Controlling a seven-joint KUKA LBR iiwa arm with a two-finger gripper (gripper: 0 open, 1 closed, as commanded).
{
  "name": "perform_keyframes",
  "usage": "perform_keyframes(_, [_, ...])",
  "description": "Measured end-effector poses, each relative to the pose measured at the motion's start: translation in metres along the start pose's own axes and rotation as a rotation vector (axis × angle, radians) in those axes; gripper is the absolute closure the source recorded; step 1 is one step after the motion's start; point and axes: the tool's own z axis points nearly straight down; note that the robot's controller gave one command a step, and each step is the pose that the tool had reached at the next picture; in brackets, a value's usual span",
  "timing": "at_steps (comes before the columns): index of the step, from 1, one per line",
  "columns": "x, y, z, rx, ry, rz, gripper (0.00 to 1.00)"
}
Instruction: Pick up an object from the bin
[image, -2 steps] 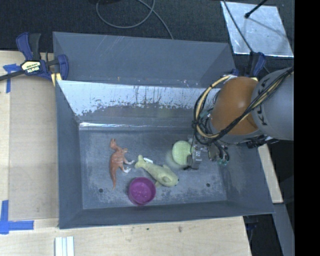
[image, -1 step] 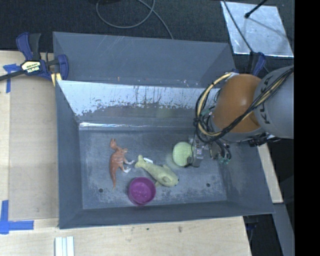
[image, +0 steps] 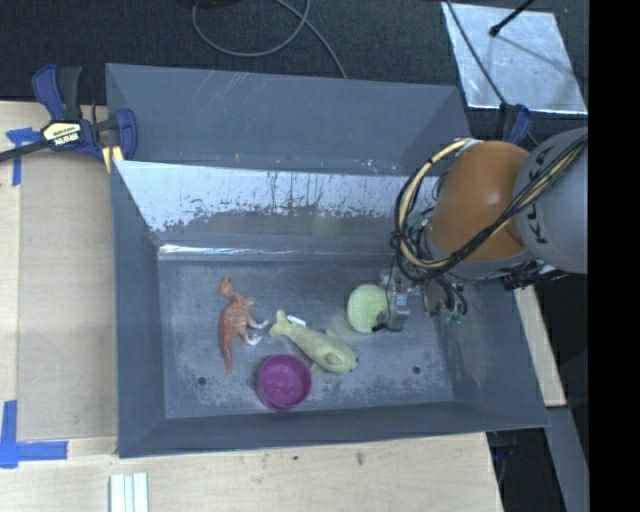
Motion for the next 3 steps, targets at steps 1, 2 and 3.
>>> perform_keyframes(1, [0.000,0.000,-0.012,0.000,0.002,-0.001,1.00])
perform_keyframes(2, [0.000,0.000,-0.022,-0.001,0.001,-0.001,1.00])
perform_keyframes(3, [0.000,0.000,-0.028,-0.001,0.001,-0.001,1.00])
